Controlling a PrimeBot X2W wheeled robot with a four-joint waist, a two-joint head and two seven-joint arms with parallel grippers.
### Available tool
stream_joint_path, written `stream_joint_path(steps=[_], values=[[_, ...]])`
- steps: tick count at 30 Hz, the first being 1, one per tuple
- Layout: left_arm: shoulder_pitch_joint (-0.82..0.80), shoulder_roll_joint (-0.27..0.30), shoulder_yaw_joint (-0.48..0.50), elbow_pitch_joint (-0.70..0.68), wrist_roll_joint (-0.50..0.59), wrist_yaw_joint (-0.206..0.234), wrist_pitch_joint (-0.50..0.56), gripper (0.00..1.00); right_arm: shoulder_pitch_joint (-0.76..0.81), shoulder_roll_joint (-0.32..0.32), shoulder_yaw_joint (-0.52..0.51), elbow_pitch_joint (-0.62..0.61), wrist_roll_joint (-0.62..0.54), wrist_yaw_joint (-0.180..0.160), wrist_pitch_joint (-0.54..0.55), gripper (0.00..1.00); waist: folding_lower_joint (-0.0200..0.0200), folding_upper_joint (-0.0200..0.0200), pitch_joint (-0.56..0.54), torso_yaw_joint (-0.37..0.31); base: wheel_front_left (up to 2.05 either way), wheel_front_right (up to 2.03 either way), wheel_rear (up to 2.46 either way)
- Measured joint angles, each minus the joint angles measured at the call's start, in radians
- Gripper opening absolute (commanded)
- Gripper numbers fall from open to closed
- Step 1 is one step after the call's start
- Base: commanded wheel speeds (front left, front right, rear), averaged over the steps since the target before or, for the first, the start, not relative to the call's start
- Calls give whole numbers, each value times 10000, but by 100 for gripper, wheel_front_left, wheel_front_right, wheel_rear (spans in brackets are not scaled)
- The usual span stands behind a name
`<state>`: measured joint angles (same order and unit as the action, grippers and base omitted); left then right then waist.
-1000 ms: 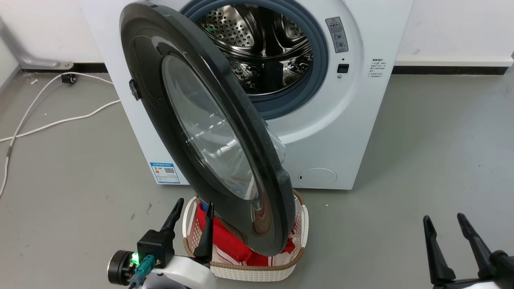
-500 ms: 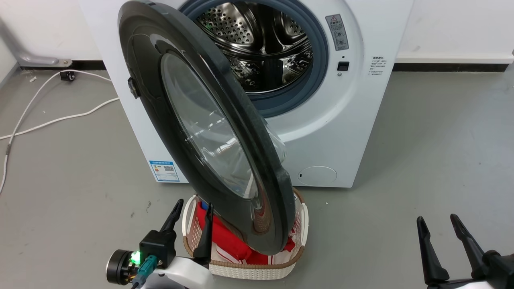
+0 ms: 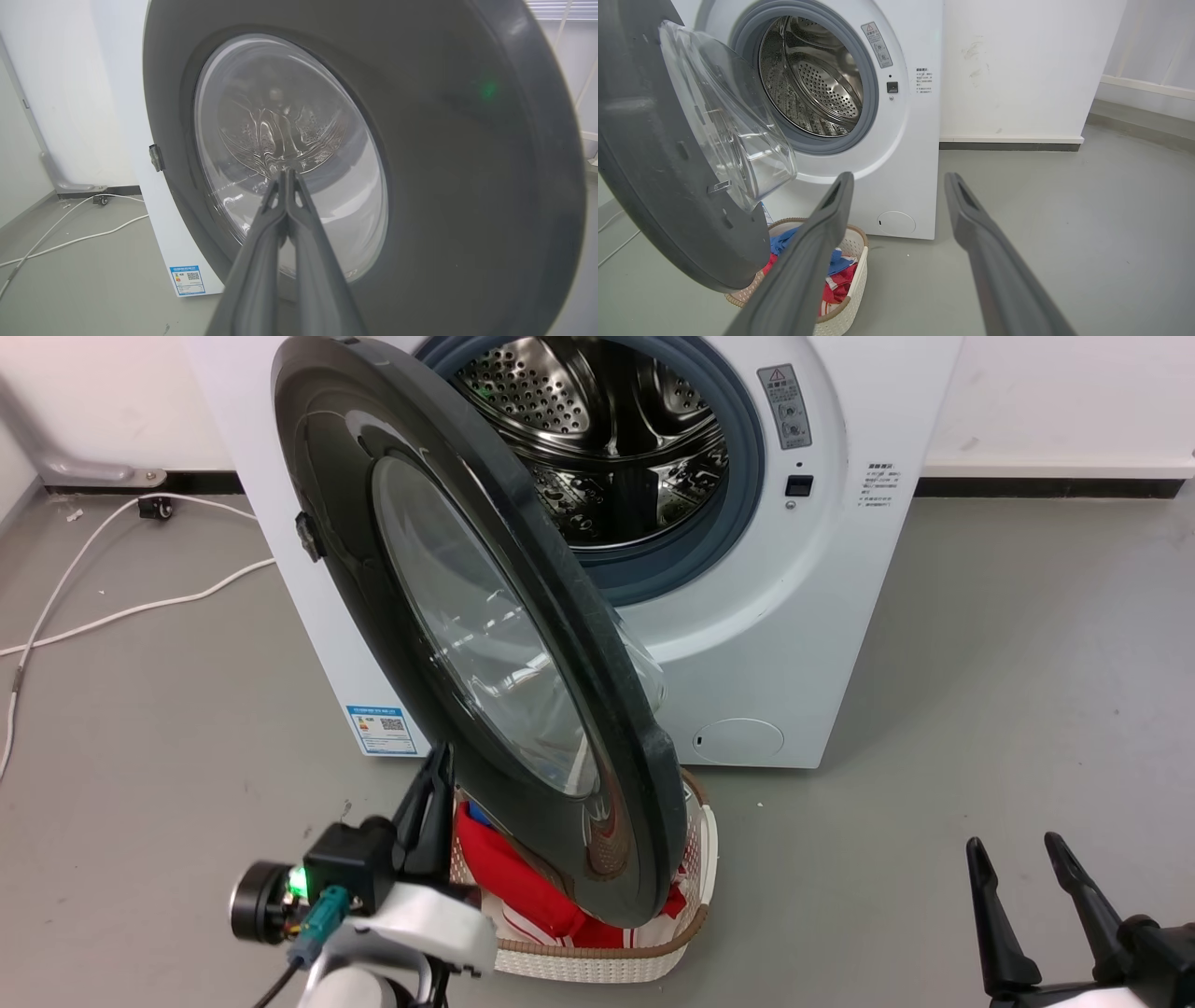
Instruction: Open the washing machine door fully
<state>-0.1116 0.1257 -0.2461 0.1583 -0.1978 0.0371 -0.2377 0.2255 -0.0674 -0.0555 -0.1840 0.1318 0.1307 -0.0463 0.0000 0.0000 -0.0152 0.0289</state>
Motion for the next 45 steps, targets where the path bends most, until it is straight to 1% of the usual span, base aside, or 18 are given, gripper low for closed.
stream_joint_path(steps=[8,13,16,19,24,29,36,41,42,45], values=[[-906,50,105,-1647,54,238,422,0,-100,38,-100,25,-29,0,6,100,0,0,35,39,0,0,0],[-1541,-113,-71,-2895,171,380,809,0,-122,63,-178,77,-29,0,33,100,0,0,40,48,0,0,0],[-1869,-265,-449,-3568,205,378,1066,0,-146,86,-174,130,-21,0,35,100,0,0,55,30,0,0,0],[-2100,-447,-1024,-4167,184,330,1335,0,-151,96,-159,198,-21,0,33,100,0,0,77,-8,0,0,0],[-2331,-617,-2121,-4627,-31,140,1852,0,-166,113,-128,284,-12,0,31,100,0,0,113,-63,0,0,0],[-2374,-690,-3191,-4548,-426,-36,2403,0,-178,123,-128,355,-10,0,38,100,0,0,104,-112,0,0,0],[-1933,-731,-4435,-3741,-1085,-188,3225,0,-177,134,-123,405,10,2,134,100,0,0,104,-165,0,0,0],[-1467,-734,-4800,-2748,-1404,-61,3699,0,-177,138,-100,422,65,0,207,100,0,0,132,-212,0,0,0],[-1314,-736,-4855,-2155,-1519,40,3760,0,-180,140,-104,441,84,2,211,100,0,0,192,-226,0,0,0],[-1294,-740,-4788,-1565,-1628,161,3701,0,-216,142,-100,481,115,0,217,100,0,0,285,-247,0,0,0]])
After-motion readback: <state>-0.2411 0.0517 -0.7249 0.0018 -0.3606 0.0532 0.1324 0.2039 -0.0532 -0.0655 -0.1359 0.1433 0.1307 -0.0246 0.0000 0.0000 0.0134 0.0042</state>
